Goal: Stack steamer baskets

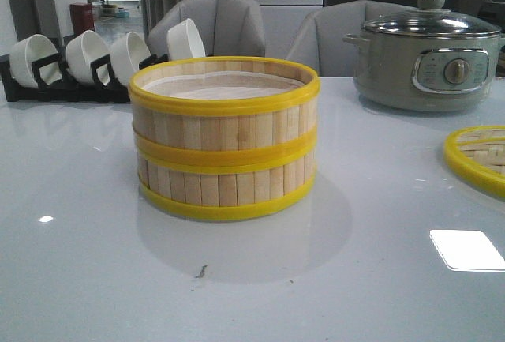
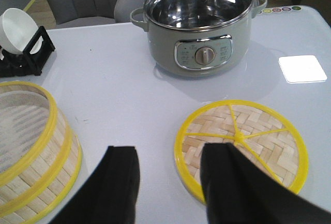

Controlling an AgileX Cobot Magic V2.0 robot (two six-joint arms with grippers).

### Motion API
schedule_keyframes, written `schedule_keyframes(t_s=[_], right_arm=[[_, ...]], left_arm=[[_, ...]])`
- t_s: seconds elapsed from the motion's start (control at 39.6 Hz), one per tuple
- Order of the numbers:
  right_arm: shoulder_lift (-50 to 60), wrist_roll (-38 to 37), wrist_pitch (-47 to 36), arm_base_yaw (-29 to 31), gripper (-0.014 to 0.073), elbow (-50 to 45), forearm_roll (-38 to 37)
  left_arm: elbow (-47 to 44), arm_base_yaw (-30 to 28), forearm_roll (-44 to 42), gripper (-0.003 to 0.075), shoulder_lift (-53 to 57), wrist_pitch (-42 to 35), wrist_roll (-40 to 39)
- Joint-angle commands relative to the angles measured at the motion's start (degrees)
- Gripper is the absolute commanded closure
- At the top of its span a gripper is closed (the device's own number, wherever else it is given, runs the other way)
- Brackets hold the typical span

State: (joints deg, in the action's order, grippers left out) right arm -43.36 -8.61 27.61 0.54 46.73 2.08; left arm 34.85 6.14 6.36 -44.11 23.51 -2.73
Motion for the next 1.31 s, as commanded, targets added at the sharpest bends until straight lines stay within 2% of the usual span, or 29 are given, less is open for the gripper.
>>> schedule_keyframes(t_s=[0.0, 0.1, 0.15, 0.18, 0.23, 0.55, 0.63, 0.73, 0.83, 0.88, 0.98, 1.14, 1.29], right_arm=[[0.02, 0.73, -4.15, -0.03, 0.0293, 2.08, -0.22], [0.02, 0.73, -3.57, -0.03, 0.0445, 2.08, -0.22], [0.02, 0.73, -2.91, -0.03, 0.0564, 2.08, -0.27], [0.02, 0.73, -2.59, -0.03, 0.0585, 2.08, -0.27], [-0.3, 0.73, -2.28, -0.03, 0.0552, 2.08, -0.27], [-4.27, 0.68, 1.77, -0.09, 0.0555, 1.99, 0.43], [-5.79, 0.73, 1.77, -0.09, 0.0534, 1.99, 0.43], [-7.68, 0.78, 1.67, -0.09, 0.0427, 1.99, 0.38], [-9.65, 0.78, 1.59, -0.09, 0.025, 1.99, 0.38], [-10.61, 0.78, 1.59, -0.04, 0.0215, 1.99, 0.38], [-12.57, 0.78, 1.52, 0.01, 0.0249, 1.99, 0.17], [-15.75, 0.78, 0.52, 0.02, 0.0319, 2.27, -4.28], [-21.35, 0.78, 0.36, 1.11, 0.0336, 5.19, -8.84]], left_arm=[[1.66, 0.49, 0.0, 0.0625, 0.4, -4.4, -0.37], [1.66, 0.49, 0.0, 0.0625, 0.4, -4.32, -0.37], [1.66, 0.49, 0.0, 0.0625, 0.4, -4.32, -0.37], [1.66, 0.49, 0.0, 0.0625, 0.4, -4.32, -0.37], [1.66, 0.49, 0.0, 0.0625, 0.4, -4.32, -0.37], [1.66, 0.49, 0.0, 0.0625, 0.4, -4.32, -0.37], [1.66, 0.49, 0.0, 0.0625, 0.4, -4.32, -0.37], [1.66, 0.49, 0.0, 0.0625, 0.4, -4.32, -0.37], [1.66, 0.49, 0.0, 0.0625, 0.4, -4.32, -0.37], [1.66, 0.49, 0.0, 0.0625, 0.4, -4.32, -0.37], [1.66, 0.49, 0.0, 0.0625, 0.4, -4.32, -0.37], [1.66, 0.49, 0.0, 0.0625, 0.4, -4.32, -0.37], [1.66, 0.49, 0.0, 0.0625, 0.4, -4.32, -0.37]])
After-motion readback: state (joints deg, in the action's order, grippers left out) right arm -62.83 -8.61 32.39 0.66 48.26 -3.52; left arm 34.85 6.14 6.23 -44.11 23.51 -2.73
